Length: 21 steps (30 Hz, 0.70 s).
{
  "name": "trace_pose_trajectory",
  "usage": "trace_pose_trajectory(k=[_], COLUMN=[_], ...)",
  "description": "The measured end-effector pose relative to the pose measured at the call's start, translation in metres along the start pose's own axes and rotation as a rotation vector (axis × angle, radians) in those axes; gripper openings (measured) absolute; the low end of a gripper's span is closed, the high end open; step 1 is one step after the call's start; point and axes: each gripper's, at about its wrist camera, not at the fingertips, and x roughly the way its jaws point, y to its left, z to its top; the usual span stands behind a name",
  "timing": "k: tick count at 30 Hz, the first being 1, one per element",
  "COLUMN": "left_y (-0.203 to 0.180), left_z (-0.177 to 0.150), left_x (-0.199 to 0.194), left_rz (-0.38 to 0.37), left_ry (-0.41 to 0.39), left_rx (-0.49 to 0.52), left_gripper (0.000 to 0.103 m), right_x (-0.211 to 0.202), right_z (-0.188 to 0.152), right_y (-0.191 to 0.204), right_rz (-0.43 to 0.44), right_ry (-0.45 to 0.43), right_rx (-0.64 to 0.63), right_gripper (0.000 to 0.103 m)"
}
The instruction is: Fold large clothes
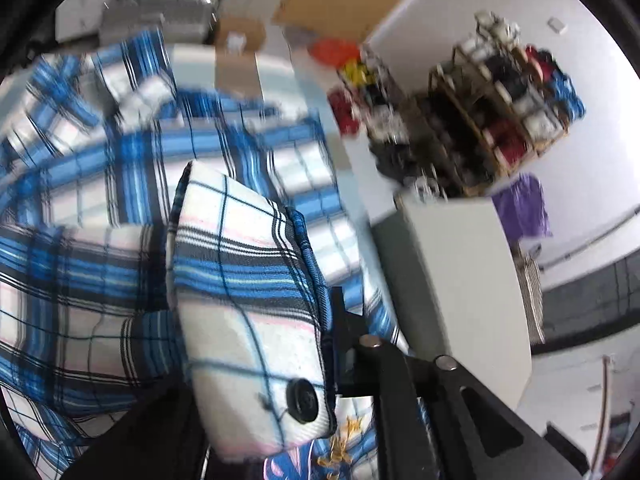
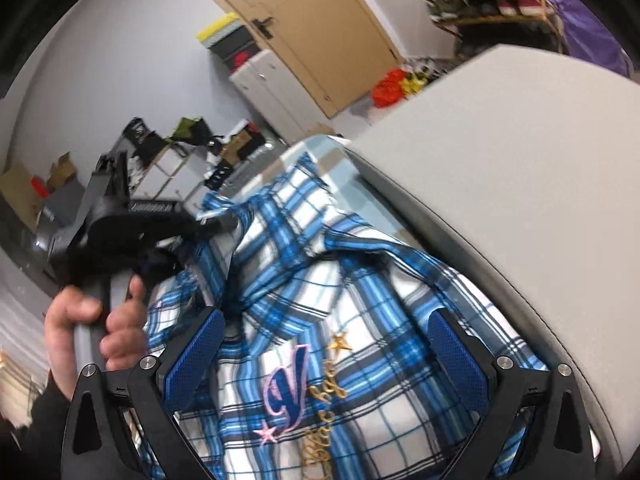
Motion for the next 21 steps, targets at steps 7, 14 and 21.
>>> trace_pose_trajectory(k=[7, 14, 21], left_y=[0.012, 0.078, 0.136], left_z=[-0.027, -0.074, -0.13], left_x=[-0.092, -0.161, -0.168], left_rz=[-0.087, -0.033, 0.009], left_ry=[-0.159, -0.199, -0.277], left_rx=[0.071, -0.075, -0.203], left_gripper=[0.083, 0.083, 0.083], right_x=[0.016, 0.033, 0.07], right_z=[-0.004, -0.016, -0.009], right_y=[0.0, 0.022, 0.093], right_rz=[0.031, 0.068, -0.061], right_ry=[0.076, 0.126, 0.171], right_rx=[0.009, -0.054, -0.36], right_gripper=[0.103, 0.103, 0.103])
